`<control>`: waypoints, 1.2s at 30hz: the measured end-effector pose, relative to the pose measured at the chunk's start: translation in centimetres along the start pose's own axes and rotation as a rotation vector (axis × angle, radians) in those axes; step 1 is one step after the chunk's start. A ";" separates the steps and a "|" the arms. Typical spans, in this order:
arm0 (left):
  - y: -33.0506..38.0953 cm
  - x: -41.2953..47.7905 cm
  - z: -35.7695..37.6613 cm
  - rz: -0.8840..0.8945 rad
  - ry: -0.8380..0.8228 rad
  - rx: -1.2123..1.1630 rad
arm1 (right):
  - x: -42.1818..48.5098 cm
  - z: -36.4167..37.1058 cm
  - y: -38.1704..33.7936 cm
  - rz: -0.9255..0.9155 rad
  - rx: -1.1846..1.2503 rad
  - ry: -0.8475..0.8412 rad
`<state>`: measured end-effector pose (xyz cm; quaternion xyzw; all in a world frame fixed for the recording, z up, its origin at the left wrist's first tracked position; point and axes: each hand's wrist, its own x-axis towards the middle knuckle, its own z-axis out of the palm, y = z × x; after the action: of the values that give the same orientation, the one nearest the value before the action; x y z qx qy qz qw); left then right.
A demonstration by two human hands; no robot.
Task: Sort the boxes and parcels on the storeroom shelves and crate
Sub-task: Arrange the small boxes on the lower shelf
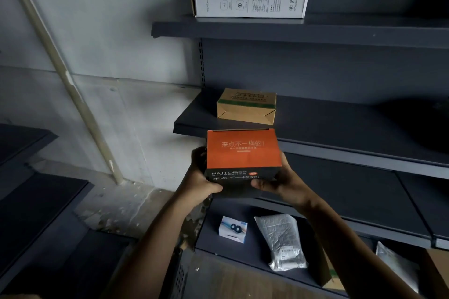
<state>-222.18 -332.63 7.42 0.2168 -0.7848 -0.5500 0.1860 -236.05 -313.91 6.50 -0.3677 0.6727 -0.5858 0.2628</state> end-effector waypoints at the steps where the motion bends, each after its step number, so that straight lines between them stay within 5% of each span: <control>1: -0.3 -0.1 0.3 -0.032 0.012 -0.040 | 0.1 -0.1 0.4 0.000 0.001 -0.001; 12: -4.3 -3.0 5.5 -0.497 0.165 -0.532 | -0.2 -2.0 8.6 0.281 -0.260 0.160; 20: -9.2 -0.1 8.3 -0.803 0.109 -0.825 | 0.4 -2.5 13.3 0.489 -0.340 0.255; 26: -12.0 7.1 9.6 -0.895 0.091 -0.858 | 4.5 -1.8 14.6 0.657 -0.183 0.519; 36: -15.6 16.3 11.3 -0.971 0.035 -0.803 | 11.1 -0.6 16.9 0.802 -0.225 0.444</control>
<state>-239.67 -337.36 -10.08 0.4705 -0.3261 -0.8199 -0.0050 -246.26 -321.68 -9.14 0.0291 0.8608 -0.4261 0.2767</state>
